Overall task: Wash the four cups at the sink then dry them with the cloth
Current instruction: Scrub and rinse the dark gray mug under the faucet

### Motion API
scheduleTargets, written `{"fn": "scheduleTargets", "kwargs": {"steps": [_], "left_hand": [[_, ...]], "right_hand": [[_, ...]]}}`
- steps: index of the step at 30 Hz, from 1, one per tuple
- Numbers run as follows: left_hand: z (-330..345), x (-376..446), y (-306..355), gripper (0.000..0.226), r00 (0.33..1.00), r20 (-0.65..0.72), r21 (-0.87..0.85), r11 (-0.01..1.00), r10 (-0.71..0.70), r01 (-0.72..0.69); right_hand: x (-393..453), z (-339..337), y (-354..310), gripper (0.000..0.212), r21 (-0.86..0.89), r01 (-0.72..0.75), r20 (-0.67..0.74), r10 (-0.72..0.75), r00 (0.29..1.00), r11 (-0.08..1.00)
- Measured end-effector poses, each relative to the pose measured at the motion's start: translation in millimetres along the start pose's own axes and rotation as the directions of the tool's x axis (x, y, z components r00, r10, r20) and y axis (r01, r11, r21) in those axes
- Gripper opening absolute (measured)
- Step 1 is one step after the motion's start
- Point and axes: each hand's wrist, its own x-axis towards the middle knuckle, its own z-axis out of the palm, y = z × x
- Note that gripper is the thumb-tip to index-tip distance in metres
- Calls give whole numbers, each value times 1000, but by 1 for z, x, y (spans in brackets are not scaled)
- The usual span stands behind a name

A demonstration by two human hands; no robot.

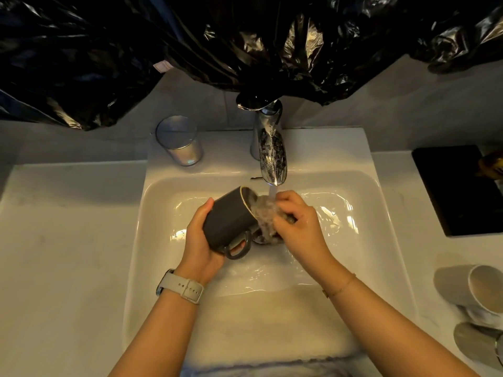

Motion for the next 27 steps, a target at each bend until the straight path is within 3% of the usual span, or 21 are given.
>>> {"fn": "scheduleTargets", "kwargs": {"steps": [4,6,8,11,16,20,23,25,27], "left_hand": [[4,-1,-7,41,1000,-10,84,996,7,-6],[3,-3,-7,34,1000,-11,74,997,4,-3],[1,-3,-5,27,1000,-4,57,998,18,-18],[-2,-1,-3,26,999,-29,63,998,19,-17],[4,-2,-7,36,1000,11,192,981,-2,0],[11,-8,-10,53,992,68,349,929,108,-125],[15,-16,-14,44,929,190,494,787,318,-370],[12,-16,-14,48,851,268,582,628,451,-516],[7,-11,-11,50,765,347,656,442,543,-612]], "right_hand": [[2,10,-14,10,114,-11,-30,15,999,993],[12,8,-9,18,72,-39,-64,43,997,997],[14,4,2,13,35,-74,-60,76,995,997],[-4,2,7,15,94,-96,-41,100,994,991],[-16,3,-6,17,231,15,-44,-5,999,973],[-5,5,-7,21,140,41,-37,-36,999,989],[7,7,-17,13,198,-39,-22,44,999,980],[19,10,-30,11,207,-220,4,224,974,953],[31,10,-33,7,226,-471,93,462,882,853]]}}
